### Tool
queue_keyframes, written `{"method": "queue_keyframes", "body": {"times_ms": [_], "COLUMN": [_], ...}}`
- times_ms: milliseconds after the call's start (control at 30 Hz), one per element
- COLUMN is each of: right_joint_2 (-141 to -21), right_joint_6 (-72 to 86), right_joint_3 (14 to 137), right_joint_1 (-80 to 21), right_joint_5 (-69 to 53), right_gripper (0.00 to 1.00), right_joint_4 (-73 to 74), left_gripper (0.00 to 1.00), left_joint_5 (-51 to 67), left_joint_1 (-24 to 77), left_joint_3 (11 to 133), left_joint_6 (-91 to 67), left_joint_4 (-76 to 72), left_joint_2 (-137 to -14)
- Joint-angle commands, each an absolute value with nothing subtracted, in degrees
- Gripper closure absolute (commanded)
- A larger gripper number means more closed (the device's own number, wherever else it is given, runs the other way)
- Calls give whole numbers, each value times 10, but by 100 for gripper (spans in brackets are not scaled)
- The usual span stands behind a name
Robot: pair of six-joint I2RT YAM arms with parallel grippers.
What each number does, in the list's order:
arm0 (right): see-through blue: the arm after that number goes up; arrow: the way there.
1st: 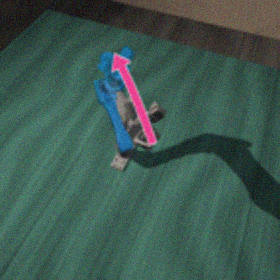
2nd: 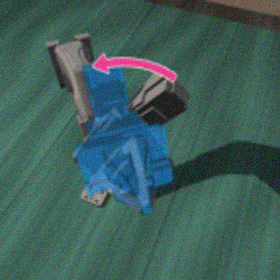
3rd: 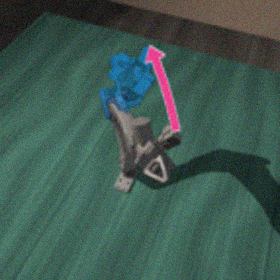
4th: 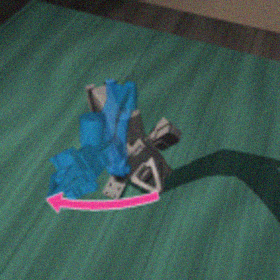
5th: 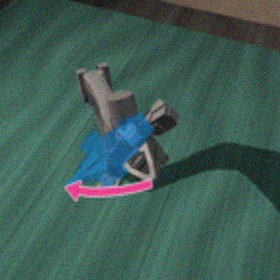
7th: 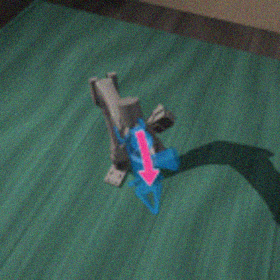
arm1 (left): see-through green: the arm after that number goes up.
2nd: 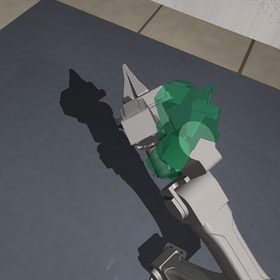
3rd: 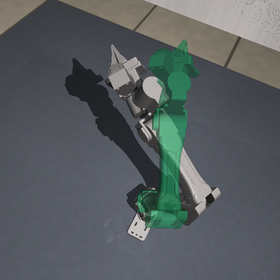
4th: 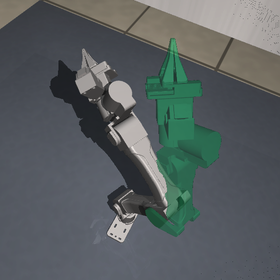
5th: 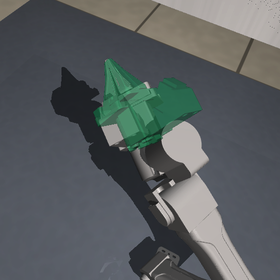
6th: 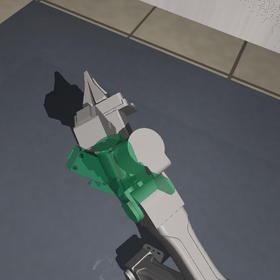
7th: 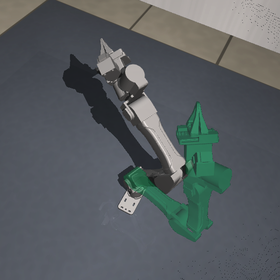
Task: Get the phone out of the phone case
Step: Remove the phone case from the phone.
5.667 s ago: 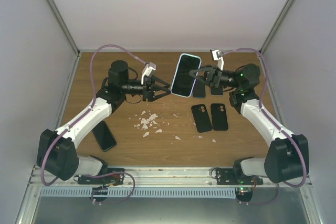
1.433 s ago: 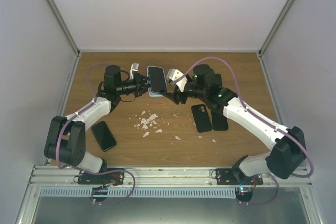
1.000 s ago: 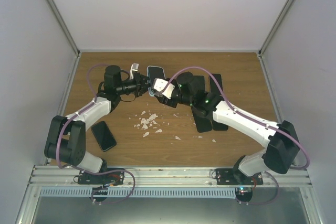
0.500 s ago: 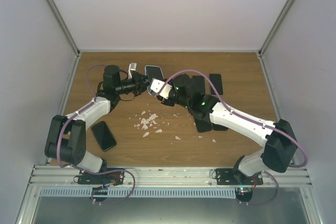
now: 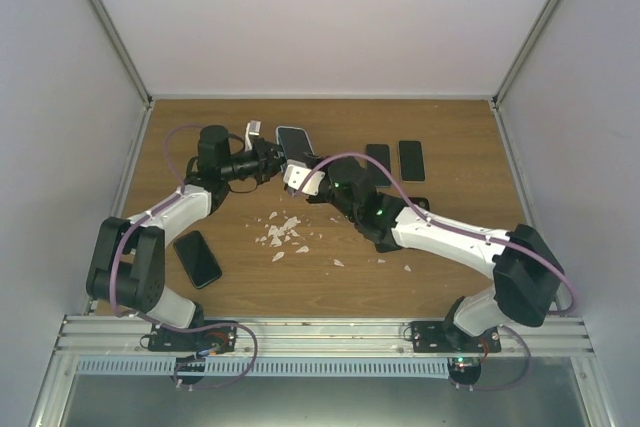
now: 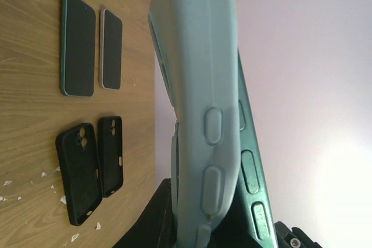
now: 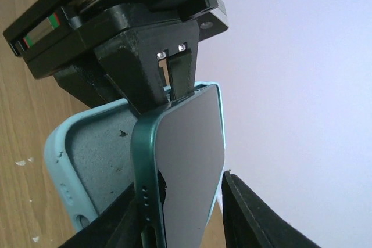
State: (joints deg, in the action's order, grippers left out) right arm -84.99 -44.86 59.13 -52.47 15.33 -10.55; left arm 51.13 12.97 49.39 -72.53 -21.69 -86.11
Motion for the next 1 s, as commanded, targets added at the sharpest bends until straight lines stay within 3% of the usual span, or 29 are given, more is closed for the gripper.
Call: {"method": "queue_keyframes", "body": {"times_ms": [0, 200, 500, 967], "right_joint_2": [-863, -853, -816, -775], "right_joint_6": [-478, -426, -324, -238], "right_joint_3": [579, 617, 698, 750], "right_joint_1": [-521, -518, -475, -365], "right_joint_5": [219, 197, 80, -56], "right_gripper": [71, 99, 100, 99], "right_joint_4": [-176, -106, 48, 135], "left_gripper": [100, 100, 100, 100], "left_joint_5": [553, 547, 499, 466], "left_joint_1": [138, 138, 131, 131], "left_joint_3": [484, 490, 494, 533], "left_joint_6": [-719, -706, -652, -575], "left_joint_4": [-267, -258, -199, -157], "left_joint_2": [-852, -859, -878, -922]}}
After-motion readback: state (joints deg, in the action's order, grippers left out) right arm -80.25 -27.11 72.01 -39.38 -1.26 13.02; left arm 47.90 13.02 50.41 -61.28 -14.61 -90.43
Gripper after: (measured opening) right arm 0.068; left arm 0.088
